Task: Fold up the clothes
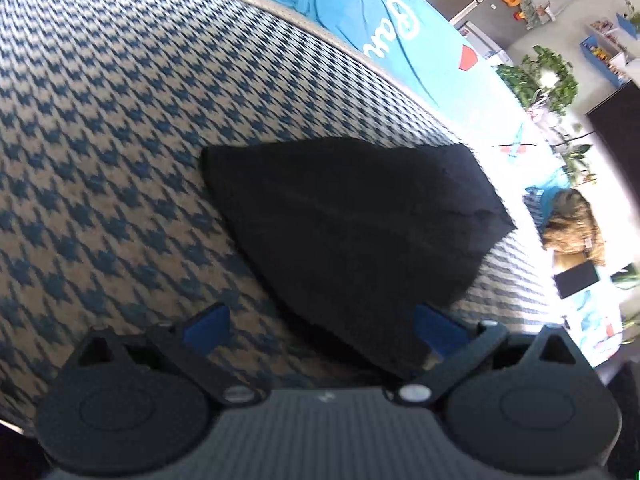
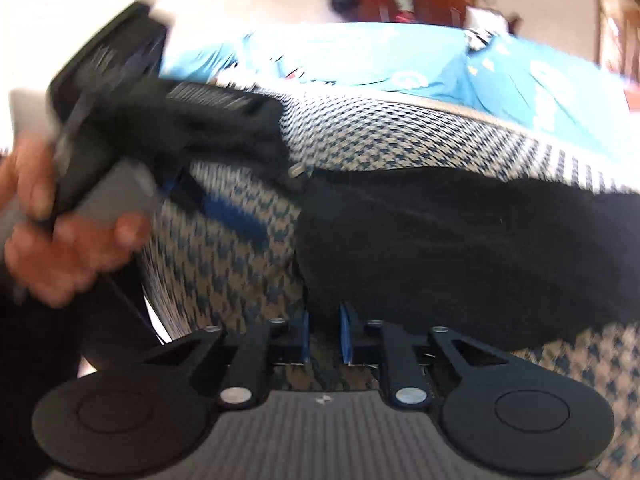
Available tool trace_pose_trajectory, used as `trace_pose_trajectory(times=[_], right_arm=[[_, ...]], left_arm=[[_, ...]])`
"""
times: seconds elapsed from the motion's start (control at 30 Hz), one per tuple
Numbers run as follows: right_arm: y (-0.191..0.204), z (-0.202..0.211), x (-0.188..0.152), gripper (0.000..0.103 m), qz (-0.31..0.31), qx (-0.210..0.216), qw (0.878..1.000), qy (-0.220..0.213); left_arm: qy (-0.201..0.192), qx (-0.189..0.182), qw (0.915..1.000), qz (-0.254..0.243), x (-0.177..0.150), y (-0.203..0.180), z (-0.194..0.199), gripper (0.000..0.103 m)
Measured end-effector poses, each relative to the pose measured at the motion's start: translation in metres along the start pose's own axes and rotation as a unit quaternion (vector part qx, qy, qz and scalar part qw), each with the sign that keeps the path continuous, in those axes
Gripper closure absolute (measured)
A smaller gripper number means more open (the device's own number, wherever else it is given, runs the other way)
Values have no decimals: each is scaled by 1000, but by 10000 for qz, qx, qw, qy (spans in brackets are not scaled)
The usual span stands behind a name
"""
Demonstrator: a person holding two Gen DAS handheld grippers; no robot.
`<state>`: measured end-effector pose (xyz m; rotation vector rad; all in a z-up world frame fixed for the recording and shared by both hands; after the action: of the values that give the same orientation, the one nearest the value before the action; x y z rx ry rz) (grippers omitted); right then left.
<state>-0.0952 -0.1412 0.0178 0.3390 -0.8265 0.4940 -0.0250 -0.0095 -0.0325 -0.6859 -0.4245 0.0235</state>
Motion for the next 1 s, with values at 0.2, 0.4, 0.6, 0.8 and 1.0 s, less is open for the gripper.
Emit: trace_pose_trajectory(times=[0.2, 0.4, 0.6, 0.8, 1.0], right_arm=[[-20, 10, 9, 87, -991, 325, 9942, -254], [-20, 11, 9, 86, -958, 243, 9950, -172], [-10, 7, 3, 58, -339, 16, 9994, -64], [7, 3, -3, 37, 324, -183, 9992, -139], [10, -14, -2, 36, 824, -776, 9933, -229]], left_arm=[[281, -380, 9988, 95, -7, -21, -19, 0], [492, -449, 9977, 143, -5, -37, -36, 31], [574, -274, 9979, 124, 1, -40, -37, 51], [653, -194, 9976, 148, 7, -40, -34, 51], [682, -107, 9975, 139, 9, -43, -34, 51]])
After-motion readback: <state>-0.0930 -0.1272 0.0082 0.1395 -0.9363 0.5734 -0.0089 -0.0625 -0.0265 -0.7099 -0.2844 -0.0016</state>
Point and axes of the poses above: each gripper's, at about its wrist camera, not at the fingertips, and z roughly against the way its jaws point, y to its left, x to its top, the point moved 8 cm from there along -z, roughly the way its jaws point, and after that the axes turned 3 degrees about z, right-handed, at the moved point
